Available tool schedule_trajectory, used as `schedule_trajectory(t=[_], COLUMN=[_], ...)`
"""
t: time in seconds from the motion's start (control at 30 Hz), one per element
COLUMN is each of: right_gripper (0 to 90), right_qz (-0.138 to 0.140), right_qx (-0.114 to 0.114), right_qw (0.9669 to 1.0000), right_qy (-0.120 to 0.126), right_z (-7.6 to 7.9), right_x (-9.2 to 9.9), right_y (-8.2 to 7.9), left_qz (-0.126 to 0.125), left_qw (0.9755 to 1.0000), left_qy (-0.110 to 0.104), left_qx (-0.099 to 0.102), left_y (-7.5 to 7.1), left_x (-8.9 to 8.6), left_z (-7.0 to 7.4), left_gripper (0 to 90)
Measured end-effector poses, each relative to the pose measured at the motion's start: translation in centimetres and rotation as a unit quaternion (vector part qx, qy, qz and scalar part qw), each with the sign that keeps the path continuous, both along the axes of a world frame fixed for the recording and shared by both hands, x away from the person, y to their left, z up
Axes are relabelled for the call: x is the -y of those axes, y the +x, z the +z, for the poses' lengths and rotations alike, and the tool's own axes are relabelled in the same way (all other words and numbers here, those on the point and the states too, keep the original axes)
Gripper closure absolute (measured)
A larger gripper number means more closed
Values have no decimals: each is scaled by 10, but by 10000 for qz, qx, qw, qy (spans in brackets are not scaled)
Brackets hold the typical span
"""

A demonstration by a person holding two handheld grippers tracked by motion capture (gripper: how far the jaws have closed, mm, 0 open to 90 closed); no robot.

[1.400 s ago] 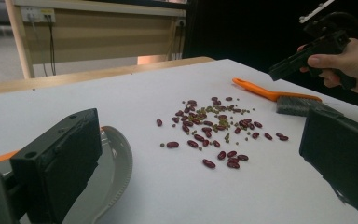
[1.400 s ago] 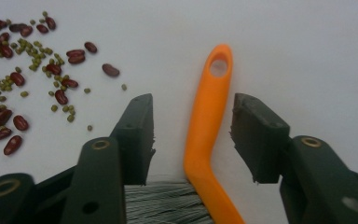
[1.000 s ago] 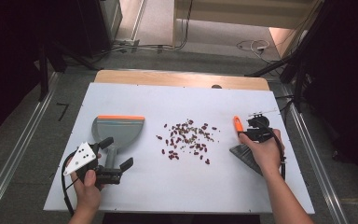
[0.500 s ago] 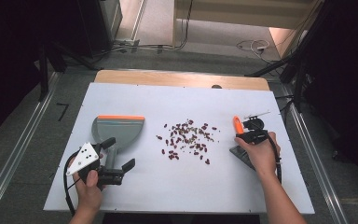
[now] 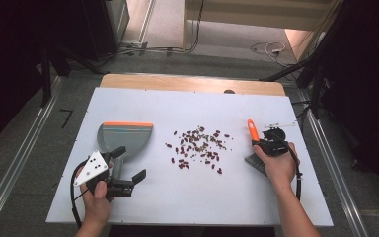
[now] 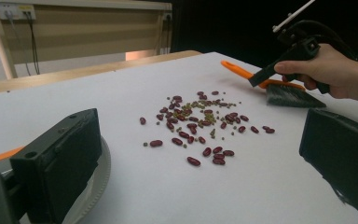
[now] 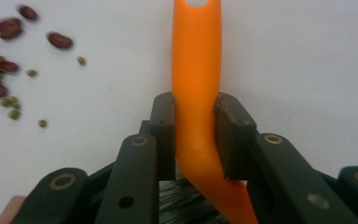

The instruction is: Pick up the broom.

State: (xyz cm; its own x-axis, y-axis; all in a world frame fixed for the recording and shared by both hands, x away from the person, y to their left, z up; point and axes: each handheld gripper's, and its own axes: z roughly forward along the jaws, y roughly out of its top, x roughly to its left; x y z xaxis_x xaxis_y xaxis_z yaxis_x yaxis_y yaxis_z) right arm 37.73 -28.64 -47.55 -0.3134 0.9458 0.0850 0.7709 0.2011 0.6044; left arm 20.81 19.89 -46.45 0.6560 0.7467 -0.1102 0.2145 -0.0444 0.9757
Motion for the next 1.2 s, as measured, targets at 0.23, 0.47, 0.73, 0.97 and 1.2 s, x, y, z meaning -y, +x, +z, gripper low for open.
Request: schedule_trajectory(t=[0.23,0.47,0.73,0.97,1.2], right_gripper=[693,695,698,701,701], right_qz=[171,70,110,373,649], right_qx=[1087,2013,2643,2916,3053], right_qw=[9928,9752,9548,9421,9324], right_qy=[481,914,1353,1612,1824], right_z=[19,29,48,64,78], right_x=[10,19,22,10,-9], right_y=[-33,-64,-86,-97,-107], left_qz=[-84,-123,-177,-224,-270], left_qw=[9999,9999,9997,9996,9991], left_qy=[27,18,-3,0,127], left_qx=[52,91,146,185,301], left_y=[-2,-3,-5,-7,-11], left_x=[4,8,10,12,23], left_z=[2,4,7,9,15], left_gripper=[1,1,2,2,1])
